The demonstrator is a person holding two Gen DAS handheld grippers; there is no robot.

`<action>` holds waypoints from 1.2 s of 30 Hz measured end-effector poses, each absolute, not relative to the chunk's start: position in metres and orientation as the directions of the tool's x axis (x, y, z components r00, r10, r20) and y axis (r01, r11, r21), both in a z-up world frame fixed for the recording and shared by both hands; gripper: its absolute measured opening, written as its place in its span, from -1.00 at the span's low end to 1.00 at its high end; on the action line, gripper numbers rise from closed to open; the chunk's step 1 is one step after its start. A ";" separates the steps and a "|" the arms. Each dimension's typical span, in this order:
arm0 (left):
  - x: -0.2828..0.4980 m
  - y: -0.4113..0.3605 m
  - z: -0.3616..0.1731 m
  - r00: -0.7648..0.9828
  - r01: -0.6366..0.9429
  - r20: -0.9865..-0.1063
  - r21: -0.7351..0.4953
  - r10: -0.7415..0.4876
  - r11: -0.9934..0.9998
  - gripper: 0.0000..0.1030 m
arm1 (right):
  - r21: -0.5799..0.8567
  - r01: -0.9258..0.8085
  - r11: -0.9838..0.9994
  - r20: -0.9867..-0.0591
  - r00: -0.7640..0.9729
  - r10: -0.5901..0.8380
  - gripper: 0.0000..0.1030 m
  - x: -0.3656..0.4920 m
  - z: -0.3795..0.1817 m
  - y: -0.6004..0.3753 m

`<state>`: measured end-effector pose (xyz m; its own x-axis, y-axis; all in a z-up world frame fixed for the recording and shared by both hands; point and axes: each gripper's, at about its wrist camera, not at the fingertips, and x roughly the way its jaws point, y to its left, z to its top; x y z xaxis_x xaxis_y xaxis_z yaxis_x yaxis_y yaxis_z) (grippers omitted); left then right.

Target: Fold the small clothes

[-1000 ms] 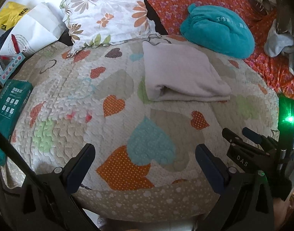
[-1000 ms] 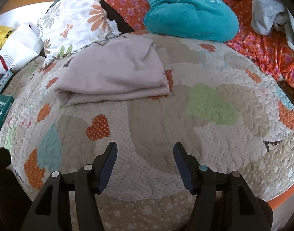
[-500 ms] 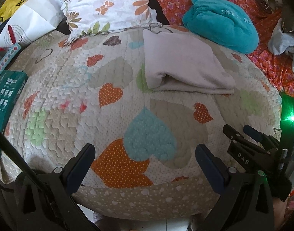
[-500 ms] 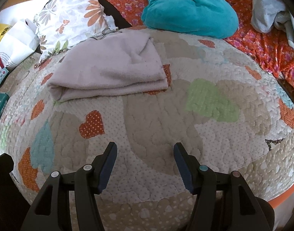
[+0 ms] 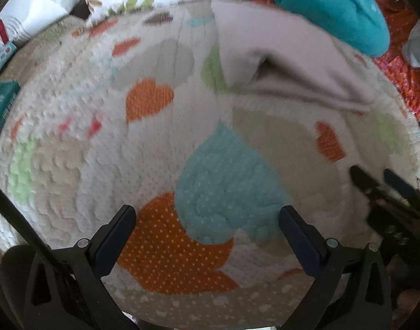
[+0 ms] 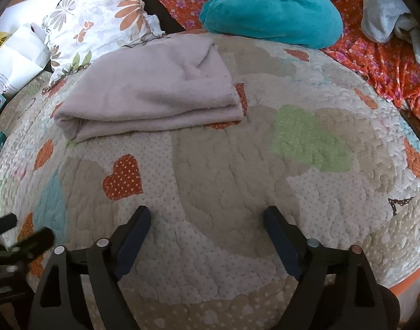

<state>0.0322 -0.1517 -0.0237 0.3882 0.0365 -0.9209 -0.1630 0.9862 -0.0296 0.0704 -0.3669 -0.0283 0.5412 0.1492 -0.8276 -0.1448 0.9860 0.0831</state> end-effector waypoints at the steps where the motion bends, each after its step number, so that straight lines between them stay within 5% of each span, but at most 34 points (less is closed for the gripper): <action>1: 0.031 -0.151 -0.024 0.400 -0.165 -0.916 -0.039 0.031 0.986 1.00 | 0.084 -0.144 0.986 -0.827 0.543 0.149 0.78 0.071 -0.029 -0.366; 6: 0.029 -0.152 -0.024 0.417 -0.157 -0.908 -0.036 0.033 0.987 1.00 | 0.117 -0.150 0.982 -0.815 0.550 0.181 1.00 0.073 -0.032 -0.365; 17: 0.028 -0.156 -0.023 0.404 -0.128 -0.914 -0.037 0.018 0.991 1.00 | 0.087 -0.152 0.984 -0.816 0.556 0.158 1.00 0.073 -0.034 -0.360; 20: 0.025 -0.145 -0.009 0.415 -0.130 -0.909 -0.115 -0.051 0.985 0.43 | 0.105 -0.161 0.981 -0.837 0.518 0.175 0.97 0.075 -0.029 -0.362; 22: 0.024 -0.136 0.009 0.441 -0.120 -0.890 -0.188 -0.117 0.975 0.03 | 0.173 -0.133 0.976 -0.824 0.524 0.217 0.59 0.073 -0.016 -0.374; 23: 0.025 -0.132 0.021 0.470 -0.118 -0.872 -0.212 -0.133 0.970 -0.02 | 0.213 -0.120 0.970 -0.805 0.541 0.243 0.29 0.073 -0.009 -0.381; 27: 0.053 -0.129 0.050 0.531 -0.097 -0.839 -0.200 -0.119 0.975 -0.07 | 0.269 -0.129 0.955 -0.754 0.589 0.292 -0.39 0.095 0.021 -0.394; 30: 0.092 -0.130 0.058 0.550 -0.103 -0.829 -0.192 -0.104 0.976 -0.07 | 0.355 -0.135 0.925 -0.729 0.580 0.365 -0.61 0.128 0.030 -0.396; 36: 0.163 -0.141 0.030 0.519 -0.099 -0.849 -0.176 -0.100 0.979 -0.06 | 0.467 -0.221 0.856 -0.714 0.478 0.512 -0.63 0.185 0.009 -0.372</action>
<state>0.1634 -0.1413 0.0304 0.5187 -0.0999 -0.8491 -0.0990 0.9795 -0.1757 0.1849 -0.3725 0.0085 0.4776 0.5122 -0.7138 -0.2205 0.8563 0.4669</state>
